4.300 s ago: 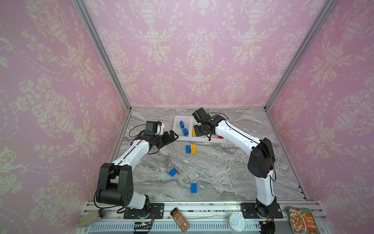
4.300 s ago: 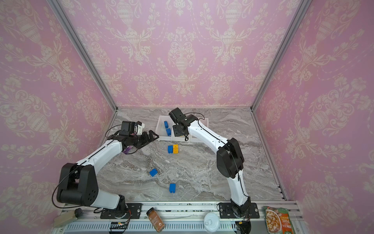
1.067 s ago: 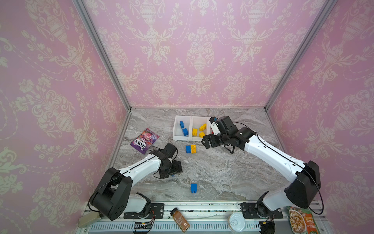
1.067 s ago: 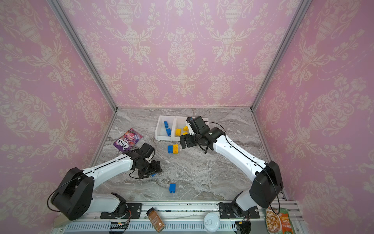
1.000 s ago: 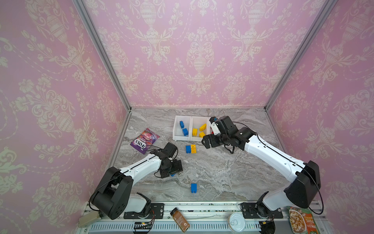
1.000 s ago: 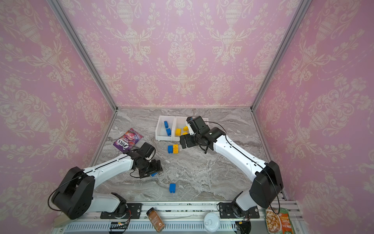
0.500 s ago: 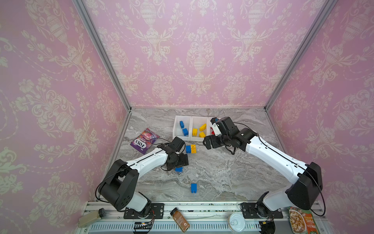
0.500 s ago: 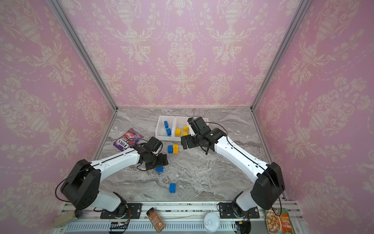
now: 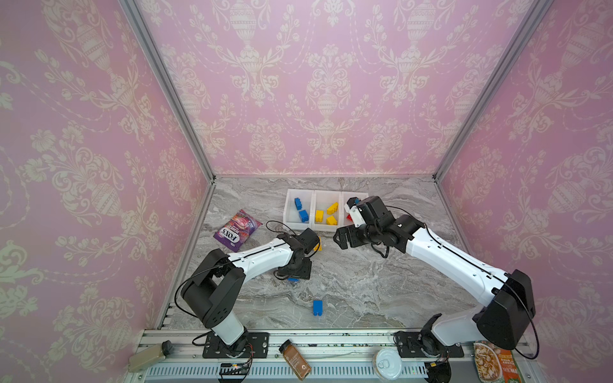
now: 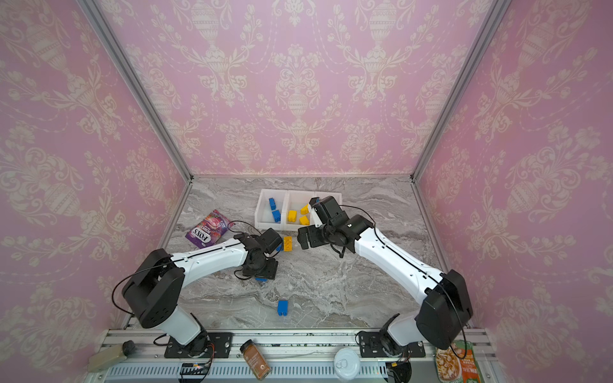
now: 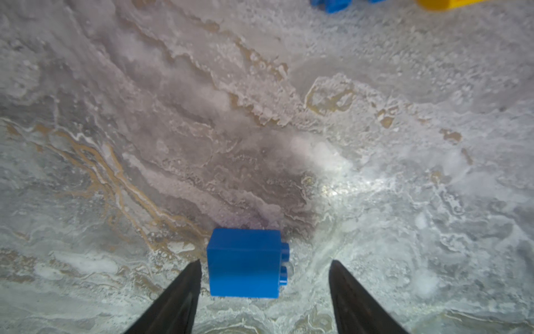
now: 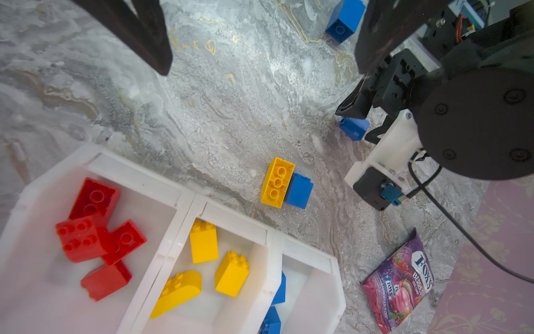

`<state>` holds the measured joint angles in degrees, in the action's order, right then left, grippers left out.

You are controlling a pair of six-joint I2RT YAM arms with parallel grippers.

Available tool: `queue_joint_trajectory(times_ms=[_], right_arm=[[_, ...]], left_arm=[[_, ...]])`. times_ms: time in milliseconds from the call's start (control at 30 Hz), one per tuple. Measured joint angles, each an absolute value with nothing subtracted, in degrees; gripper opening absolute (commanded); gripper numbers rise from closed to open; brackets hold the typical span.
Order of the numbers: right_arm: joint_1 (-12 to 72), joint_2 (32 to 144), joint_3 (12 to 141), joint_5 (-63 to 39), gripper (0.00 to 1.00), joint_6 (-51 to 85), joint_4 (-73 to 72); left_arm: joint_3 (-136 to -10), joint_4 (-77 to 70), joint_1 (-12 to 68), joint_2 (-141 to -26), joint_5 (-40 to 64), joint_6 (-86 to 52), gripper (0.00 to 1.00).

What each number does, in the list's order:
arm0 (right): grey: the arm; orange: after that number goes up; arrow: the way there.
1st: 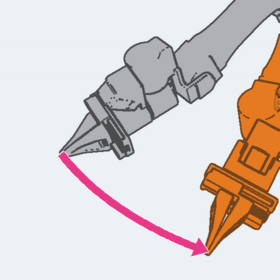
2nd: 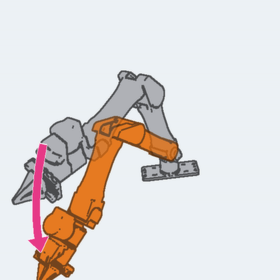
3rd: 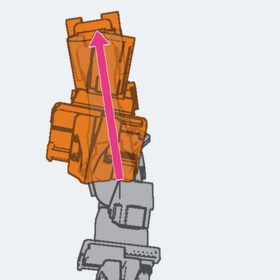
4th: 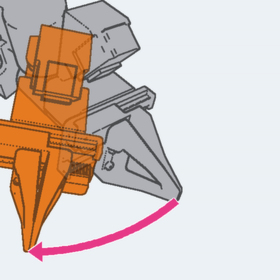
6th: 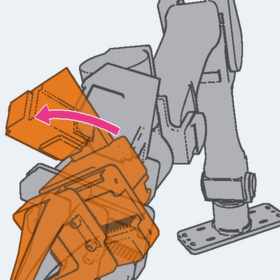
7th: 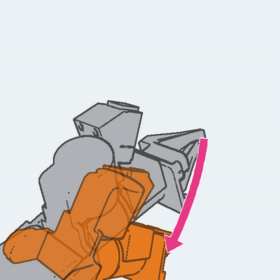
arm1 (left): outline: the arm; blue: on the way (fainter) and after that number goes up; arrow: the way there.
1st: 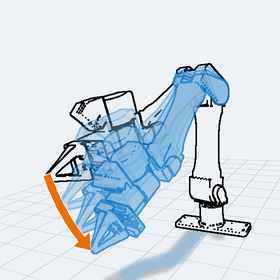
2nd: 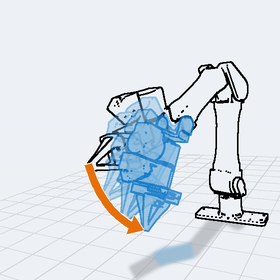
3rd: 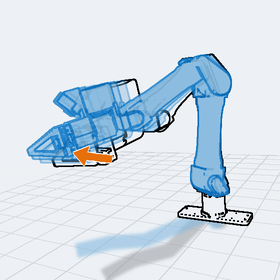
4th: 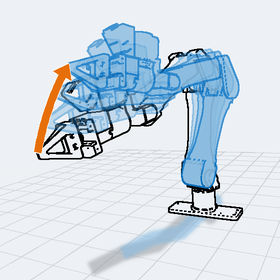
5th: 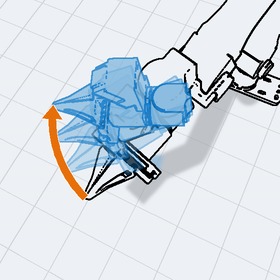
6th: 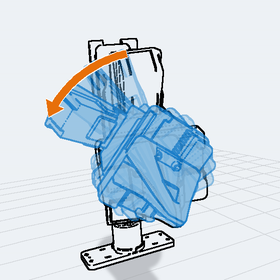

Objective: Sort the legos into containers by color
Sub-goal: Move the lego to the center of the table, then pick up the lego from the center of the table.

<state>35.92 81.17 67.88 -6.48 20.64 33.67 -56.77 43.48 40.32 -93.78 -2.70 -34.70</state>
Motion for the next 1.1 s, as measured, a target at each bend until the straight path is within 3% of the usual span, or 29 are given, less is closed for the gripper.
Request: queue_joint_trajectory(times_ms=[267,833,1100], right_arm=[[33.43,76.03,57.36,-13.02,1.0,25.78,29.39],[31.57,74.56,56.38,-14.81,1.0,27.11,27.66],[31.38,74.56,56.38,-14.81,1.0,27.09,27.66]], left_arm=[[-56.77,43.83,40.32,-94.54,-3.6,-33.87,0.67],[-55.92,42.89,40.32,-95.81,-3.57,-33.87,0.58],[-55.22,42.39,40.32,-95.79,-3.53,-33.89,0.46]])
